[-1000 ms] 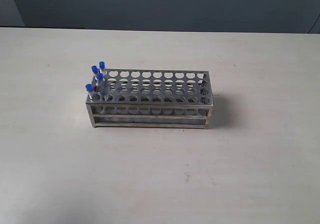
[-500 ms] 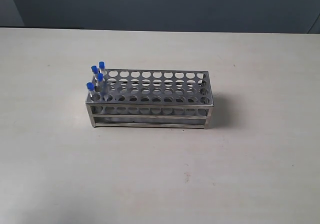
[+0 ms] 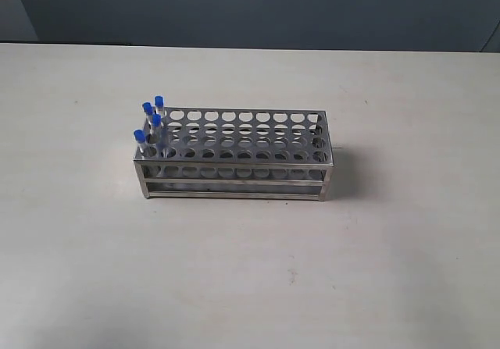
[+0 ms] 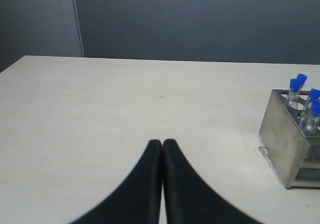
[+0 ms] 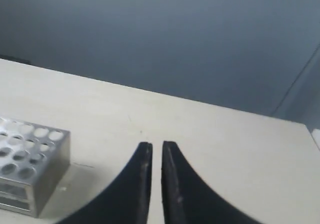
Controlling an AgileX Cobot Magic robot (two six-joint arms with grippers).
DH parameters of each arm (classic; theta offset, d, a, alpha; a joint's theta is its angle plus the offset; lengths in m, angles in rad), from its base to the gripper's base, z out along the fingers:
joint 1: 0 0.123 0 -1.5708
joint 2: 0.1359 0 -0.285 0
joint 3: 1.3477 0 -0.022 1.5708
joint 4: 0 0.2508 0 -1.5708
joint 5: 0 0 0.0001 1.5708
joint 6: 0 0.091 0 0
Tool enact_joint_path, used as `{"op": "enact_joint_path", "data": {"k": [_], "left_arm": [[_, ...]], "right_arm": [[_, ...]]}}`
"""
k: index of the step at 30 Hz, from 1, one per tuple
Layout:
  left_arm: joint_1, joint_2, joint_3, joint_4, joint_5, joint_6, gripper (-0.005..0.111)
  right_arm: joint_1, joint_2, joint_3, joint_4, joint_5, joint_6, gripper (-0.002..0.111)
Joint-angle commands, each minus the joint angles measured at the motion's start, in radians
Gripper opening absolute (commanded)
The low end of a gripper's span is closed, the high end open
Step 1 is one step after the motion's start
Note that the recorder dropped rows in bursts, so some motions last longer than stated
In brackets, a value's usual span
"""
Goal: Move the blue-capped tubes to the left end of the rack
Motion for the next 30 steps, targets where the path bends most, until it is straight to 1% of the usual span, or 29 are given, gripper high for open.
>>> {"op": "enact_joint_path", "data": {"k": [1, 4, 7, 10, 13, 30], "left_arm": [[0.071, -0.004, -0.001, 0.000, -0.002, -0.002, 0.001], [0.145, -0.004, -0.001, 0.000, -0.002, -0.002, 0.001], [0.210, -0.004, -0.001, 0.000, -0.002, -0.002, 0.001], [0.246, -0.004, -0.001, 0.000, -0.002, -0.002, 0.001], [0.252, -0.004, -0.001, 0.000, -0.002, -0.002, 0.001], [0.252, -0.004, -0.001, 0.000, -0.002, -0.002, 0.001]], "right_arm": [[-0.119, -0.177, 0.280, 0.031, -0.264, -0.005, 0.009], [-0.160, -0.281, 0.366, 0.044, -0.293, -0.005, 0.009], [-0.189, -0.367, 0.413, 0.044, -0.293, -0.005, 0.009], [-0.210, -0.421, 0.433, 0.044, -0.281, -0.005, 0.009], [-0.210, -0.424, 0.435, 0.044, -0.251, 0.001, 0.009], [-0.210, -0.424, 0.435, 0.049, -0.254, 0.003, 0.009]]}}
